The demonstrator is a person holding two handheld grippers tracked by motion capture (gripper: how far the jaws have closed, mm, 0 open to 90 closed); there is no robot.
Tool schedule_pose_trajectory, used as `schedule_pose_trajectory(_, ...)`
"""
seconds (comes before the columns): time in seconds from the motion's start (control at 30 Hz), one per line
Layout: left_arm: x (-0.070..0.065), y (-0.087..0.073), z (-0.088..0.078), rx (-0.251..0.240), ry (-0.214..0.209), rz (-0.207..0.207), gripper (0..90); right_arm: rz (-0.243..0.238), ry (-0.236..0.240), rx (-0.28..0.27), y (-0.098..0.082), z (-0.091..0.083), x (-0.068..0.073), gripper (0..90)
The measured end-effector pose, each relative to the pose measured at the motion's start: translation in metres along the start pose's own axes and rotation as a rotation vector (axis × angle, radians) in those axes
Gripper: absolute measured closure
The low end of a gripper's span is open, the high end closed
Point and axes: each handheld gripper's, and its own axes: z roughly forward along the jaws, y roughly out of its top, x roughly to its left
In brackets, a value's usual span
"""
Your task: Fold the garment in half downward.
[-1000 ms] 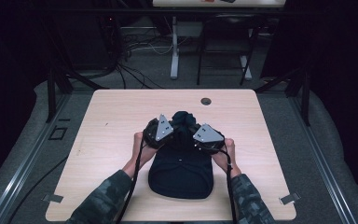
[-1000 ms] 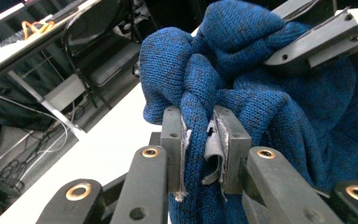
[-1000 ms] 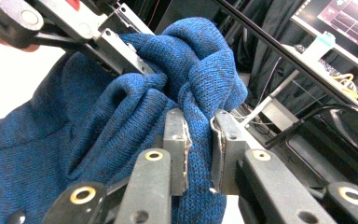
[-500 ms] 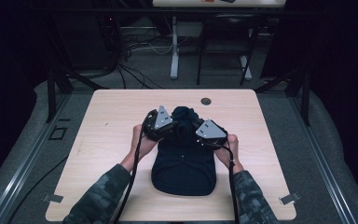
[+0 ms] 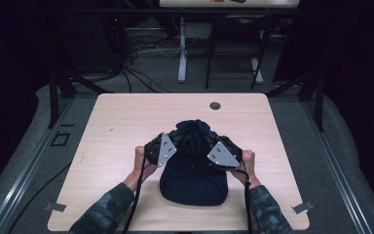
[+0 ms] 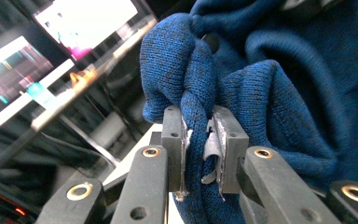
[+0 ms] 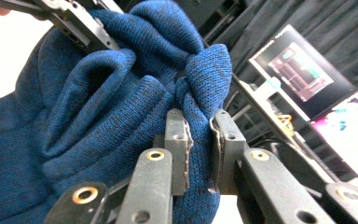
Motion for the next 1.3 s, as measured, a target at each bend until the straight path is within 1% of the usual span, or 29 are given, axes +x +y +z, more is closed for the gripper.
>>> schedule_pose_trajectory(0.03, 0.001, -0.002, -0.001, -0.001, 0.004, -0.006, 77.3, 0.01, 0.014, 0.002, -0.001, -0.001, 0.0, 79.1)
schedule_pose_trajectory(0.07, 0.001, -0.003, -0.001, -0.007, 0.002, -0.016, 77.3, 0.012, 0.012, 0.002, -0.003, -0.002, 0.0, 79.1)
schedule_pose_trajectory(0.1, 0.002, -0.004, -0.002, 0.002, 0.0, -0.023, 77.3, 0.021, 0.017, -0.004, -0.004, -0.003, 0.0, 79.0)
schedule_pose_trajectory(0.13, 0.003, -0.006, -0.004, -0.013, 0.008, -0.018, 77.3, 0.045, 0.025, -0.006, -0.007, -0.004, -0.002, 79.1)
schedule_pose_trajectory(0.17, 0.003, -0.006, -0.004, -0.008, 0.003, -0.017, 77.4, 0.047, 0.024, -0.011, -0.009, -0.006, -0.003, 79.1)
schedule_pose_trajectory(0.23, 0.003, -0.008, -0.006, -0.018, 0.014, -0.009, 77.6, 0.069, 0.033, -0.015, -0.013, -0.008, -0.004, 79.0)
schedule_pose_trajectory(0.27, 0.003, -0.008, -0.007, -0.01, 0.011, 0.001, 77.6, 0.063, 0.032, -0.012, -0.015, -0.009, -0.004, 79.0)
schedule_pose_trajectory(0.3, 0.001, -0.009, -0.007, -0.017, 0.02, 0.005, 77.7, 0.062, 0.041, -0.01, -0.016, -0.01, -0.004, 79.0)
schedule_pose_trajectory(0.33, 0.001, -0.009, -0.007, -0.015, 0.017, 0.014, 77.7, 0.055, 0.039, -0.007, -0.017, -0.01, -0.004, 79.0)
schedule_pose_trajectory(0.4, 0.001, -0.008, -0.006, -0.017, 0.032, 0.035, 77.7, 0.05, 0.042, 0.003, -0.018, -0.011, -0.005, 79.0)
schedule_pose_trajectory(0.43, 0.001, -0.007, -0.005, -0.011, 0.03, 0.043, 77.7, 0.045, 0.033, 0.002, -0.018, -0.01, -0.005, 79.0)
schedule_pose_trajectory(0.5, 0.002, -0.002, -0.001, -0.016, 0.06, 0.095, 77.8, 0.05, 0.026, 0.015, -0.02, -0.006, -0.008, 78.9)
schedule_pose_trajectory(0.53, 0.005, 0.002, 0.004, -0.009, 0.067, 0.113, 77.8, 0.043, 0.009, 0.021, -0.02, -0.003, -0.011, 79.0)
schedule_pose_trajectory(0.57, 0.009, 0.005, 0.008, -0.011, 0.072, 0.111, 77.7, 0.055, 0.005, 0.03, -0.02, 0.0, -0.014, 78.9)
schedule_pose_trajectory(0.63, 0.016, 0.011, 0.015, 0.003, 0.066, 0.077, 77.6, 0.077, -0.021, 0.038, -0.018, 0.008, -0.023, 78.9)
schedule_pose_trajectory(0.67, 0.021, 0.013, 0.019, 0.012, 0.051, 0.04, 77.6, 0.093, -0.02, 0.041, -0.017, 0.01, -0.026, 78.8)
schedule_pose_trajectory(0.7, 0.024, 0.014, 0.021, 0.015, 0.042, 0.019, 77.4, 0.132, -0.018, 0.054, -0.015, 0.014, -0.031, 78.8)
schedule_pose_trajectory(0.73, 0.026, 0.014, 0.022, 0.022, 0.028, -0.004, 77.4, 0.165, -0.02, 0.041, -0.016, 0.015, -0.033, 78.9)
schedule_pose_trajectory(0.77, 0.027, 0.014, 0.022, 0.038, 0.008, -0.022, 77.3, 0.196, -0.003, 0.039, -0.016, 0.015, -0.033, 78.8)
schedule_pose_trajectory(0.8, 0.027, 0.013, 0.021, 0.044, -0.004, -0.032, 77.3, 0.206, 0.008, 0.052, -0.017, 0.015, -0.032, 78.9)
schedule_pose_trajectory(0.83, 0.027, 0.011, 0.019, 0.052, -0.017, -0.052, 77.3, 0.213, 0.015, 0.051, -0.018, 0.014, -0.03, 78.8)
schedule_pose_trajectory(0.9, 0.027, 0.008, 0.018, 0.066, -0.05, -0.101, 77.3, 0.244, 0.044, 0.058, -0.021, 0.011, -0.027, 78.8)
schedule_pose_trajectory(0.97, 0.026, 0.007, 0.015, 0.078, -0.064, -0.132, 77.2, 0.245, 0.058, 0.065, -0.02, 0.009, -0.024, 78.8)
schedule_pose_trajectory(1.03, 0.026, 0.006, 0.012, 0.083, -0.069, -0.147, 77.2, 0.225, 0.063, 0.066, -0.017, 0.006, -0.021, 78.7)
schedule_pose_trajectory(1.13, 0.028, 0.006, 0.011, 0.09, -0.08, -0.177, 77.2, 0.212, 0.075, 0.068, -0.013, 0.003, -0.02, 78.8)
schedule_pose_trajectory(1.2, 0.03, 0.007, 0.015, 0.098, -0.081, -0.192, 77.1, 0.211, 0.069, 0.075, -0.011, 0.006, -0.022, 78.7)
schedule_pose_trajectory(1.23, 0.032, 0.009, 0.017, 0.102, -0.083, -0.2, 77.1, 0.211, 0.059, 0.076, -0.011, 0.008, -0.023, 78.8)
schedule_pose_trajectory(1.27, 0.035, 0.01, 0.021, 0.12, -0.095, -0.206, 77.1, 0.205, 0.051, 0.074, -0.011, 0.009, -0.024, 78.8)
schedule_pose_trajectory(1.3, 0.037, 0.011, 0.026, 0.139, -0.1, -0.215, 76.7, 0.207, 0.056, 0.088, -0.011, 0.013, -0.026, 78.7)
